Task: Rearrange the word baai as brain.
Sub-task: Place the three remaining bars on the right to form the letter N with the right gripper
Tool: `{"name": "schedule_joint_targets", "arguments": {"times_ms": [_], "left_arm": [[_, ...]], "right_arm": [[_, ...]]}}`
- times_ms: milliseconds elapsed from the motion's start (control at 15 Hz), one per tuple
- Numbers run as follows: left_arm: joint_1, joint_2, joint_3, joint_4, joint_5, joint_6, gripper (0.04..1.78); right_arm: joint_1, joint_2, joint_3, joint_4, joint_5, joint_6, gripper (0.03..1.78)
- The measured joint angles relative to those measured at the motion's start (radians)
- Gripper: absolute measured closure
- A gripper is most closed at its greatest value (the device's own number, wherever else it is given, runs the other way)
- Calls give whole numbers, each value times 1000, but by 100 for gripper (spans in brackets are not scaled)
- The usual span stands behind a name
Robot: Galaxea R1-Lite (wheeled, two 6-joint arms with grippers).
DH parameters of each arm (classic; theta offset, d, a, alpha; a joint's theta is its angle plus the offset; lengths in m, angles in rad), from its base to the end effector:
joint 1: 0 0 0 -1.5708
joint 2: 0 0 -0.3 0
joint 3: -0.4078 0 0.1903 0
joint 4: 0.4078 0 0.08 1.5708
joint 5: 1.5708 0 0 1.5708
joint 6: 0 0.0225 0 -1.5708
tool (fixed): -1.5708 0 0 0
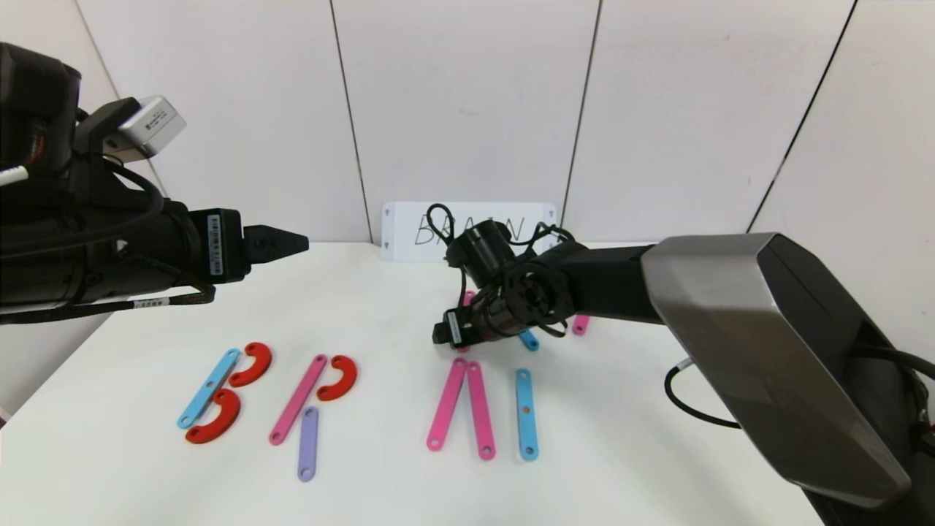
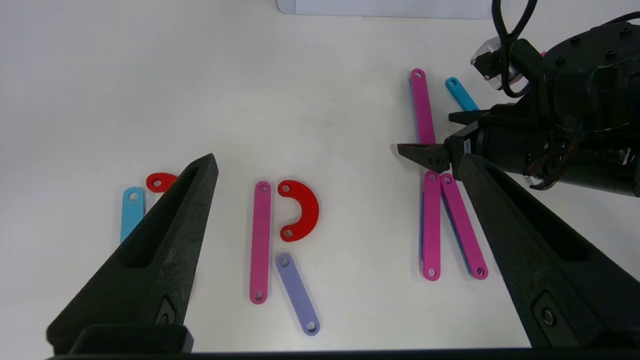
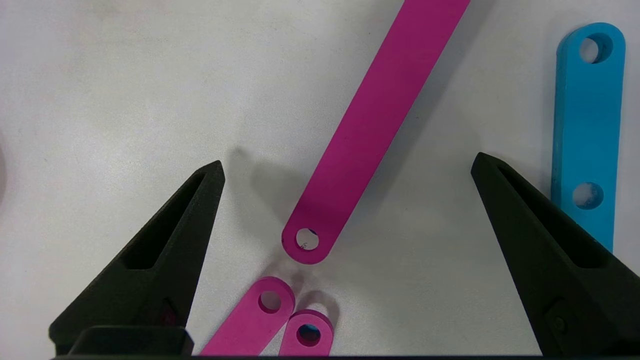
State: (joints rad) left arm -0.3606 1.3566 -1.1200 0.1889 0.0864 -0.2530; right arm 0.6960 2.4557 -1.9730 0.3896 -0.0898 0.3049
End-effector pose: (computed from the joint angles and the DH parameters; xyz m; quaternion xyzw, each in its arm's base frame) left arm 0.2038 -0.0748 0.2833 -0.0757 0.2211 -0.1065 0.9664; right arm 0.3756 0.3112 0.0973 -0.0285 0.4268 0.2081 0.8796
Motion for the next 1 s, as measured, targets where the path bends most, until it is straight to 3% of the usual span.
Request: {"name": "schedule_joint_targets", "arguments": {"times_ms": [400, 533, 733, 1000], "left_arm": [[0, 0, 0, 1, 0, 1, 13], [0, 0, 0, 0, 0, 0, 13], [0, -2, 0, 0, 0, 0, 13], [5, -10, -1, 0, 0, 0, 13]], "right_arm": [[-9, 0, -1, -5, -1, -1, 10], [-9, 1, -1, -5, -10, -7, 17], [-10, 2, 0, -5, -13, -10, 48], [-9, 3, 0, -2, -12, -11, 119]]}}
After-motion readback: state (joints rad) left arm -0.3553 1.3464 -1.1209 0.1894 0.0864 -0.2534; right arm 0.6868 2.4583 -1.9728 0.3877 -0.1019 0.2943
